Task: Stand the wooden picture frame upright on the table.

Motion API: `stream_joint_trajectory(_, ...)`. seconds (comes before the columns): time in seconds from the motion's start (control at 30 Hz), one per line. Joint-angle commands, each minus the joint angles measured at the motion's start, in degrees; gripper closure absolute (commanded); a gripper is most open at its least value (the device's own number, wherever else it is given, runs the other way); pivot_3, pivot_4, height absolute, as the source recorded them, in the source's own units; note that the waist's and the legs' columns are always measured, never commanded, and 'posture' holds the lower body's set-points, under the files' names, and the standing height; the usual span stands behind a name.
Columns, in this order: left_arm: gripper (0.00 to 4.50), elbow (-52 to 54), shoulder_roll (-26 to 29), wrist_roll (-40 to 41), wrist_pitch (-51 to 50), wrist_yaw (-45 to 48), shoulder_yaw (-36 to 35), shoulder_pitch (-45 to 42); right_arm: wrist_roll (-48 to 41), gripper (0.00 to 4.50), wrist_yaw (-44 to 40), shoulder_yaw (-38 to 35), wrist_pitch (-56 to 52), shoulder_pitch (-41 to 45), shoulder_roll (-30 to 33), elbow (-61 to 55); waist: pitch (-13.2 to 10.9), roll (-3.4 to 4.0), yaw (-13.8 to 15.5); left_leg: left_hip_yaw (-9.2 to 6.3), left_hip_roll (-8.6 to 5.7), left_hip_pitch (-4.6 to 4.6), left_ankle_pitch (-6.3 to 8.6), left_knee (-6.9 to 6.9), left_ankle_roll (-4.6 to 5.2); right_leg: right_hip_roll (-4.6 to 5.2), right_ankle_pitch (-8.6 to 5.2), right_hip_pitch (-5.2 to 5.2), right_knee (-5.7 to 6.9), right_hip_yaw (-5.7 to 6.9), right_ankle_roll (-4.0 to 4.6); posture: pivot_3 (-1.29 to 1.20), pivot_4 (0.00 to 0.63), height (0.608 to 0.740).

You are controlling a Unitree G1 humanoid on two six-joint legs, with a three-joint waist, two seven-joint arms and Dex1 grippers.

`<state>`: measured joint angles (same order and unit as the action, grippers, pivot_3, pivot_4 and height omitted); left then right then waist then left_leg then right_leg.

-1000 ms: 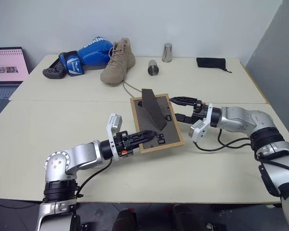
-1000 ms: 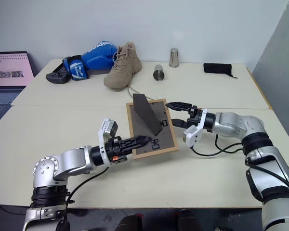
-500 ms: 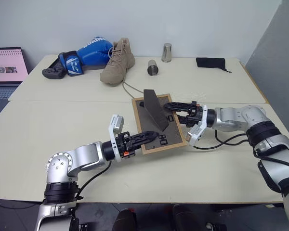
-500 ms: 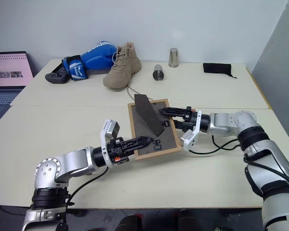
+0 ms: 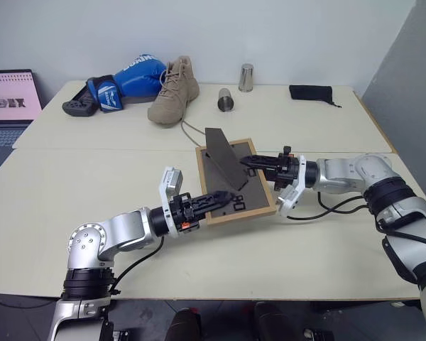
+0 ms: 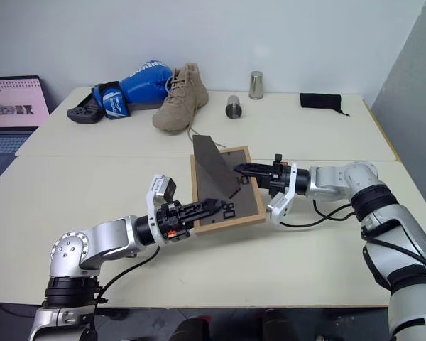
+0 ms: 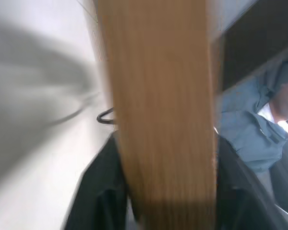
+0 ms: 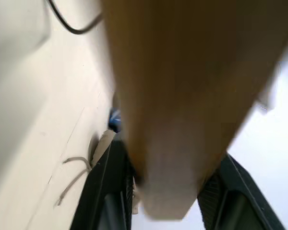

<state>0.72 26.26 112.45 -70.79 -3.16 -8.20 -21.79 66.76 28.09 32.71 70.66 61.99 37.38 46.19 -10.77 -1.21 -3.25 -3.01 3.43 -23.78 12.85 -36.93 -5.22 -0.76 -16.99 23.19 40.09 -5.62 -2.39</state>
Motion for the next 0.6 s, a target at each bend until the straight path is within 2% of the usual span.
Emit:
stream_joint_trajectory(0.03,1.55,0.98,1.85,0.55,-0.67,3.73,-3.72,-0.94,-2.26,3.21,1.92,-1.30,0.20,1.13,1.07,-2.57,0.00,0.00,-0.01,-0.01,0.00,0.00,0.00,0.01,0.00,-0.01,0.00,0.00,0.00,0.02,0.00,0.00,0.150,0.740)
stream_joint_trajectory(0.13,0.97,-3.03,3.02,0.55,0.31,3.56,-9.98,-3.16,-3.41,3.21,1.04,-1.59,0.74,0.33,1.95,-2.21,0.00,0.00,0.00,-0.02,0.00,0.00,0.00,0.01,0.00,-0.01,0.00,0.00,0.01,0.04,0.00,0.00,0.150,0.740)
stream_joint_trajectory(0.27,0.13,-3.24,10.01,0.55,-0.74,3.18,-11.42,-2.21,-5.29,3.21,-0.24,-1.79,1.84,-0.46,2.83,-1.08,0.00,-0.01,-0.05,-0.03,-0.01,0.00,0.01,0.00,0.02,0.00,0.00,0.00,-0.01,0.03,0.00,0.00,0.150,0.740)
stream_joint_trajectory(0.33,0.00,-2.51,13.76,-0.21,-0.36,3.21,-11.21,-0.93,-7.20,3.21,-1.67,-1.90,2.72,-0.88,2.93,-0.11,0.00,0.00,-0.04,-0.04,0.00,-0.01,0.01,0.03,0.02,0.00,0.00,0.00,-0.03,0.04,0.00,0.00,0.150,0.740)
stream_joint_trajectory(0.37,0.00,-0.52,16.01,-4.84,-0.63,5.17,-11.20,-0.32,-11.09,3.21,-4.56,-2.08,3.78,-0.92,2.30,2.56,0.00,-0.01,-0.12,-0.03,-0.01,-0.01,0.01,0.03,0.02,0.01,0.00,0.00,-0.03,0.02,0.00,0.00,0.150,0.740)
stream_joint_trajectory(0.43,0.00,4.12,19.54,-13.95,0.43,8.87,-10.61,1.00,-19.50,3.21,-13.00,-1.24,6.38,-0.70,0.63,9.06,0.01,-0.01,-0.19,-0.03,0.00,-0.01,0.03,0.04,0.05,0.01,0.00,0.00,-0.06,0.04,0.00,0.00,0.150,0.740)
stream_joint_trajectory(0.47,0.00,5.27,20.40,-16.34,1.41,9.22,-10.56,1.06,-26.64,3.21,-19.84,-1.59,6.12,-1.23,-0.97,12.63,0.02,-0.05,-0.28,-0.02,0.00,0.00,0.04,0.03,0.07,0.01,0.00,0.00,-0.04,0.03,0.00,0.00,0.150,0.740)
stream_joint_trajectory(0.5,0.00,6.94,21.25,-19.46,2.86,10.47,-10.28,1.16,-35.15,3.21,-27.82,-2.29,4.15,-2.43,-2.53,14.15,0.02,-0.04,-0.42,-0.02,0.02,0.00,0.06,0.03,0.11,0.00,0.00,-0.03,-0.07,0.04,0.00,0.00,0.150,0.740)
stream_joint_trajectory(0.53,0.00,9.22,22.17,-23.72,4.64,11.73,-9.55,1.28,-46.60,3.21,-39.18,-1.95,-0.52,-4.75,-3.45,11.88,0.03,-0.06,-0.50,-0.02,0.00,0.00,0.05,0.03,0.10,0.02,0.00,-0.05,-0.06,0.04,0.01,0.00,0.150,0.740)
stream_joint_trajectory(0.6,0.00,14.24,24.38,-32.22,7.64,15.31,-7.31,1.91,-64.03,3.21,-57.11,-3.70,-11.19,-8.04,-5.27,5.79,0.06,-0.12,-0.54,-0.05,0.05,0.02,0.05,0.01,0.10,0.02,0.00,-0.14,-0.09,0.11,0.01,0.00,0.150,0.740)
